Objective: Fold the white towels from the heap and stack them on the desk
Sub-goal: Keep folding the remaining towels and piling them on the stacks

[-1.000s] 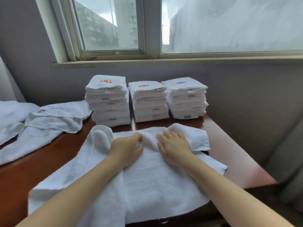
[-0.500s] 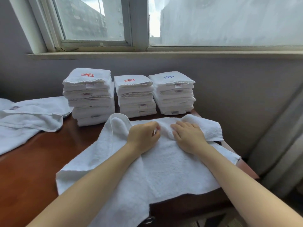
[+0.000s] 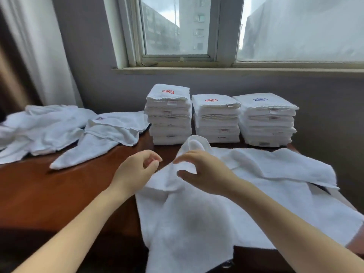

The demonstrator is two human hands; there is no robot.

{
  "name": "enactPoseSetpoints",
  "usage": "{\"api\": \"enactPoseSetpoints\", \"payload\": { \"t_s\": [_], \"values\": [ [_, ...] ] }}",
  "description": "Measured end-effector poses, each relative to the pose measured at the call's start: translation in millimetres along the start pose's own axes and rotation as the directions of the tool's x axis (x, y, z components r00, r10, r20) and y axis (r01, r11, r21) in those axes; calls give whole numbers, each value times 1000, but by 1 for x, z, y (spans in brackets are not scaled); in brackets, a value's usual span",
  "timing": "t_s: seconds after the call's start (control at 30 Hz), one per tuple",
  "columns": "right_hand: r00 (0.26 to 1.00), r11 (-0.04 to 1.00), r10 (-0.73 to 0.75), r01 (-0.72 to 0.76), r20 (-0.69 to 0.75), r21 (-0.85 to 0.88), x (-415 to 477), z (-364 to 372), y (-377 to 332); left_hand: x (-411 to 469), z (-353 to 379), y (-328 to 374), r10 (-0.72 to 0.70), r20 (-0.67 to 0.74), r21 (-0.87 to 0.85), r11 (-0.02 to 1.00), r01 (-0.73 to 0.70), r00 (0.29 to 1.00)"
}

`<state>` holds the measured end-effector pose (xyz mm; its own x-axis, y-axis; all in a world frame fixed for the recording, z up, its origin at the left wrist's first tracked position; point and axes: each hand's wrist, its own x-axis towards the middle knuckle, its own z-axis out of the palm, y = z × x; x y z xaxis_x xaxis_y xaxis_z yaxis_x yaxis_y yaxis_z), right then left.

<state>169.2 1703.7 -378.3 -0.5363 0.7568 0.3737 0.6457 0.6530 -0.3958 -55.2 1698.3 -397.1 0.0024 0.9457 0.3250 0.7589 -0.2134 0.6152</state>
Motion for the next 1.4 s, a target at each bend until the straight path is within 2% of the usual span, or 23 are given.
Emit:
{"api": "enactPoseSetpoints", "payload": {
  "t_s": [0.07,0.27,0.47,0.53,0.6,0.7,0.8,0.93,1.07,1.13,1.3,1.4],
  "values": [
    [997,999,-40,42,72,-22,13,16,-14,-13,-9,-17,-64,1,33,997,64,998],
    [961,983,-42,88,273,-159,46,55,-37,-45,-19,-41,-176,36,79,982,172,984],
    [945,986,12,44,327,-162,63,80,-46,-61,-22,-42,-203,65,-4,979,203,977],
    [971,991,-21,52,239,-125,70,77,-47,-62,-24,-41,-225,95,-105,966,234,970],
    [999,1000,2,-2,51,-13,82,66,-48,-60,-29,-36,-216,167,-263,930,255,962],
    [973,971,84,-31,-217,238,108,41,-57,-53,-43,-25,-152,214,-449,862,236,965],
    [939,910,147,-5,-311,415,134,23,-70,-42,-70,-17,-151,132,-497,845,198,980],
    [927,835,205,2,-314,551,160,19,-85,-23,-112,-26,-194,-67,-351,923,159,979],
    [940,769,239,-31,-242,639,183,32,-101,-14,-136,-62,-264,-159,-294,933,209,951],
    [951,703,260,-70,-165,708,192,43,-113,-14,-143,-83,-308,-186,-224,938,265,933],
    [950,502,296,-244,100,829,213,79,-142,-22,-153,-128,-364,-283,-48,930,365,888],
    [913,397,219,-407,345,823,221,106,-148,-32,-156,-144,-398,-281,200,866,459,874]
  ]
}}
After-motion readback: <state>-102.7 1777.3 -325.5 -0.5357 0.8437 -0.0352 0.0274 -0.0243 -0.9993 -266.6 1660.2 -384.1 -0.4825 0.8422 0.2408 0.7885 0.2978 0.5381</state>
